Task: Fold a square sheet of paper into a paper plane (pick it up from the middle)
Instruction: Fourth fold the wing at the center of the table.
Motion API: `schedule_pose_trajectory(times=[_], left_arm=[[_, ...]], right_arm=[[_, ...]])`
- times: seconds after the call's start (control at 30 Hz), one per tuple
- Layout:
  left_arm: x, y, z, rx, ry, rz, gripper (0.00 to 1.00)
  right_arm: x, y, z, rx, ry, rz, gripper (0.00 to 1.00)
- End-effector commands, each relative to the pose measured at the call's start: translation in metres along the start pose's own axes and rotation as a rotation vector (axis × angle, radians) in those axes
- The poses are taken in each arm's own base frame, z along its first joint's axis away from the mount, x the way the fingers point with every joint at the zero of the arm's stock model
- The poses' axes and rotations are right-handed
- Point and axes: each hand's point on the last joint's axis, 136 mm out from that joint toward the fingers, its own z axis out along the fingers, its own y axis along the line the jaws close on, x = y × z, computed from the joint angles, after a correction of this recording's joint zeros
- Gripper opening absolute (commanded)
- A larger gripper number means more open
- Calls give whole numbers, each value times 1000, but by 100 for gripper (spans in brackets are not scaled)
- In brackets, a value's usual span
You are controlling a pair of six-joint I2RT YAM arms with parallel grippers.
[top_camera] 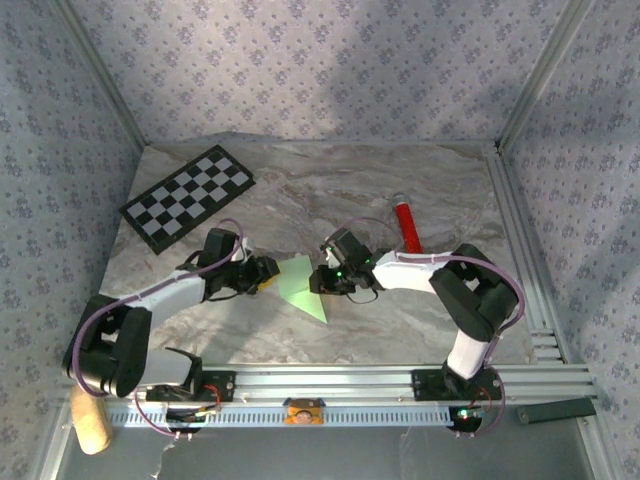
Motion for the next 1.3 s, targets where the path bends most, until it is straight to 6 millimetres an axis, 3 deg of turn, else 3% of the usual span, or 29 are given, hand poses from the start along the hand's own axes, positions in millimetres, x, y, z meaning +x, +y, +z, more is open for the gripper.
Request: schedule_pose_trajectory(times=[0.0,0.57,0.83,1.27], left_arm=[[-7,-15,-1,40,0,14,41],[-5,-9,6,31,28,-12,41],[-4,-7,10,31,45,-26,42],[-8,-4,15,9,53,-69,50]], right_arm=[[-4,6,-2,-24,5,-24,23],[-4,5,-4,-75,-2,-6,14],[-6,8,-11,-112,-20,2,3],[-12,23,-27,-209,-77,6,2]])
